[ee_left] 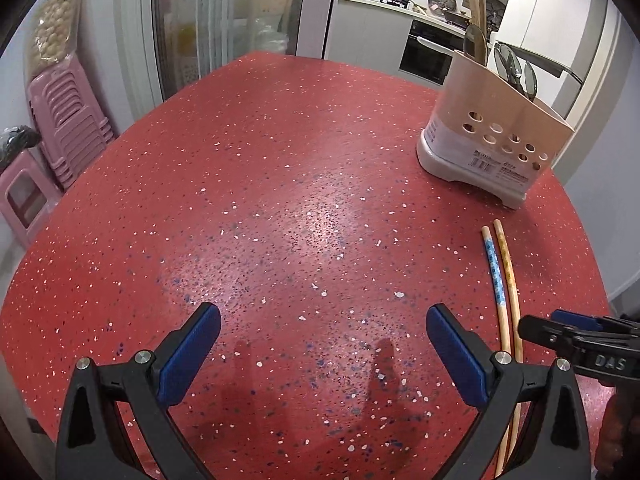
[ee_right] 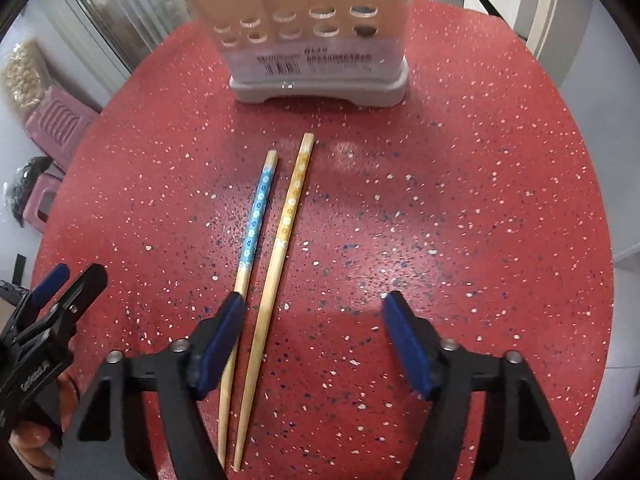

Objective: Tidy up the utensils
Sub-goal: 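Move both open tools back over the two patterned chopsticks, then grasp the yellow patterned chopstick with the right tool while the left tool grasps the blue one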

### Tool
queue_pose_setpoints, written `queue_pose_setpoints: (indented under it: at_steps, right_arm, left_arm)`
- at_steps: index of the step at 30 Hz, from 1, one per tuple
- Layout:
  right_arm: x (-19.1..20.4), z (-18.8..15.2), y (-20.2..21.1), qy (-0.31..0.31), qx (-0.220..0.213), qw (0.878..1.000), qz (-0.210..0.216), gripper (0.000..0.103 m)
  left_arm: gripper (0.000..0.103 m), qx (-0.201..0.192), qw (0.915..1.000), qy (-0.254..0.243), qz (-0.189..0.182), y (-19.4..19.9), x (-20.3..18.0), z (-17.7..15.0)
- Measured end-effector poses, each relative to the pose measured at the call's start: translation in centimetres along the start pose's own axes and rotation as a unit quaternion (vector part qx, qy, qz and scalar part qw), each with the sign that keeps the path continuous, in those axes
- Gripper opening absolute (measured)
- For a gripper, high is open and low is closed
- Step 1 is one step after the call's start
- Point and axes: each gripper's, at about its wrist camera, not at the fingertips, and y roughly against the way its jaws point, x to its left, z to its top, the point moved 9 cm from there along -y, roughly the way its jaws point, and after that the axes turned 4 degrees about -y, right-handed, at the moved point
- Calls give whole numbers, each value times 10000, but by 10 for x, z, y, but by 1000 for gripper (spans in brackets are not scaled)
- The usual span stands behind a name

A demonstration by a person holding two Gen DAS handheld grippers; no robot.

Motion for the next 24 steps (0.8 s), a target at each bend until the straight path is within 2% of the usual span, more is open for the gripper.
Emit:
queue_pose_setpoints:
  at_steps: [4, 8, 15, 17, 18, 20, 24]
  right_arm:
    - [9, 4, -4, 161, -28, 9997, -205, 66]
    - [17, 6, -9, 477, -48, 9969, -627, 61]
    - [25, 5, -11, 715, -11, 9955, -615, 51]
    - [24, 5, -7, 714, -17, 9956, -600, 31]
    - [23, 8, -7, 717, -24, 9956, -605, 27]
    - [19, 9, -5, 690, -36, 9961, -540, 8]
    - [17, 8, -4, 669, -97, 9969, -394, 8]
  left_arm:
    - [103, -5, 10000, -4, -6, 3, -2, 0]
    - [103, 8, 10000, -22, -12, 0, 1, 3]
    - [103, 74, 9999, -151, -29, 8, -19, -6]
    - [103, 109, 9998, -174, -58, 6, -26, -6]
    - [103, 135, 9997, -190, -77, 6, -29, -7]
    - [103, 172, 9995, -231, -126, 5, -34, -8]
    - [103, 319, 9984, -401, -254, 1, -51, -7]
